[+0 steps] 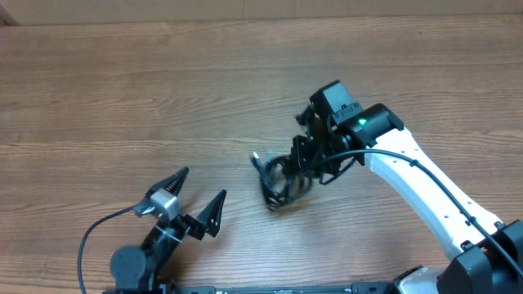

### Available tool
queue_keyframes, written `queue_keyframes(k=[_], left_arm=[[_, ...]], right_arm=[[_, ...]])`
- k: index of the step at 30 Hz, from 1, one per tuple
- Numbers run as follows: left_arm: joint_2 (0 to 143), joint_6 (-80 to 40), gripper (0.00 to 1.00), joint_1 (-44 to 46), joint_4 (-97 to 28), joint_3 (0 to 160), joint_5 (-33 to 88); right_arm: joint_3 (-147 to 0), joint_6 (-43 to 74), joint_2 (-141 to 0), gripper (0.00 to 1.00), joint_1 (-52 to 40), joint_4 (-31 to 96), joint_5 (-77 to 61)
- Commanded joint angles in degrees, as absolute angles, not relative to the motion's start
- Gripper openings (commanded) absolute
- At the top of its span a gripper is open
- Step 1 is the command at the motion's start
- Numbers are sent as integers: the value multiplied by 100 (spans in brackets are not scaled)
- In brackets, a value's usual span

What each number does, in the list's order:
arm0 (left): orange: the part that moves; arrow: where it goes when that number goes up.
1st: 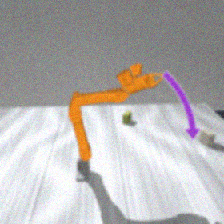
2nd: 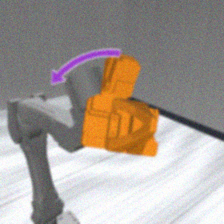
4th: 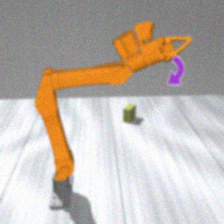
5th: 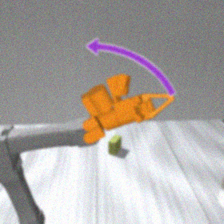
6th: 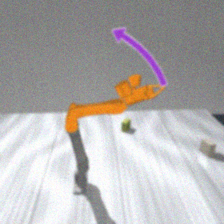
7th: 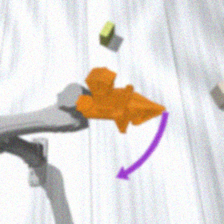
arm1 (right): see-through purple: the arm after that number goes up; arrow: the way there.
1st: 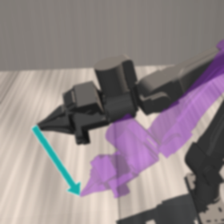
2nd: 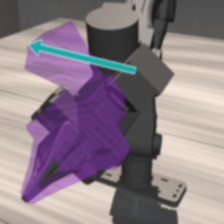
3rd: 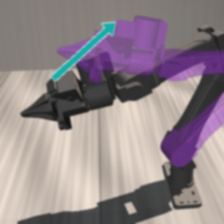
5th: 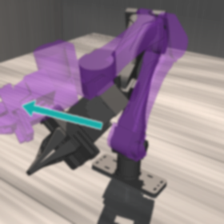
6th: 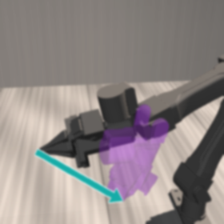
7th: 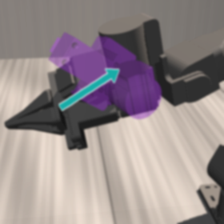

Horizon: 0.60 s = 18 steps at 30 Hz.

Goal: Untangle cables

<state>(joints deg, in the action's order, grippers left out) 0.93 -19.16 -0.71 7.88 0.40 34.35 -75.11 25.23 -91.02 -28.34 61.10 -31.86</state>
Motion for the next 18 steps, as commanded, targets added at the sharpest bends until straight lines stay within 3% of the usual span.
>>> queue_keyframes(k=[1, 6, 9, 11, 15, 18], left_arm=[[36, -2799, 99, -34, 2084, 43, 3710], [36, -4163, 100, -34, 2292, 198, 3454], [36, -5050, 100, -36, 1979, 207, 3232], [36, -5103, 99, -34, 1678, 207, 3284], [36, -5103, 100, -34, 937, 204, 3284], [36, -5105, 100, -34, 578, 204, 3341]], right_arm=[[-7655, 2276, -9080, 11, -2864, 5743, -3579], [-7655, 2545, -9080, 14, -2849, 5227, -4560], [-7655, 2674, -9080, 6, -2816, 5094, -4180], [-7655, 3015, -9080, 6, -2755, 5227, -3688], [-7651, 3194, -9080, 18, -2727, 5590, -2532], [-7601, 3194, -9085, 50, -2744, 5800, -1804]])
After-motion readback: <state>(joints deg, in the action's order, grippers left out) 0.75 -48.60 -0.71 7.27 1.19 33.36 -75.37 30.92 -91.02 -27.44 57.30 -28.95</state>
